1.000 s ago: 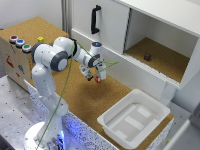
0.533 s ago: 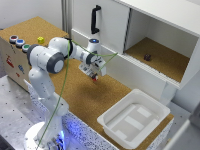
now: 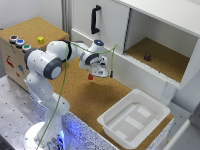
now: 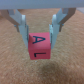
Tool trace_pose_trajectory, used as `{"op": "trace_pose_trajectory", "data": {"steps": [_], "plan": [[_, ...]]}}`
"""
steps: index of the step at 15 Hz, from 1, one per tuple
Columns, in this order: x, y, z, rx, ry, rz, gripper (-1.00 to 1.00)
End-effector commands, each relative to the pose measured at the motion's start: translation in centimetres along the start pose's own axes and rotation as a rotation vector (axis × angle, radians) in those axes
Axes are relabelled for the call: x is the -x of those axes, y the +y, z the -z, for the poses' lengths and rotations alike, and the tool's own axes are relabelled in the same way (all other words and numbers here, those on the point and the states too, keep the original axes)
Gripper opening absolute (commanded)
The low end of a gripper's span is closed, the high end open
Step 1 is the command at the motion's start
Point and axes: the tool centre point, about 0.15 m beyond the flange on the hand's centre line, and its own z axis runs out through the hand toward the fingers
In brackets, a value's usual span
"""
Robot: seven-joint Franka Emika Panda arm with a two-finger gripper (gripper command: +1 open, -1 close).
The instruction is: Grasp the pink block and rotate it left
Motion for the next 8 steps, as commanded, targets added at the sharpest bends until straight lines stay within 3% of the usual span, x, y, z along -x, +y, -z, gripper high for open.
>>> {"op": "trace_pose_trajectory", "data": {"steps": [1, 2, 4, 8], "plan": [[-1.1, -3.5, -2.1, 0.067, -0.087, 0.447, -1.00], [-1.4, -4.1, -2.6, 0.099, -0.083, 0.518, -1.00], [-2.2, -4.1, -3.8, 0.106, -0.098, 0.596, -1.00], [-3.9, -2.4, -4.9, 0.111, -0.109, 0.545, -1.00]]}}
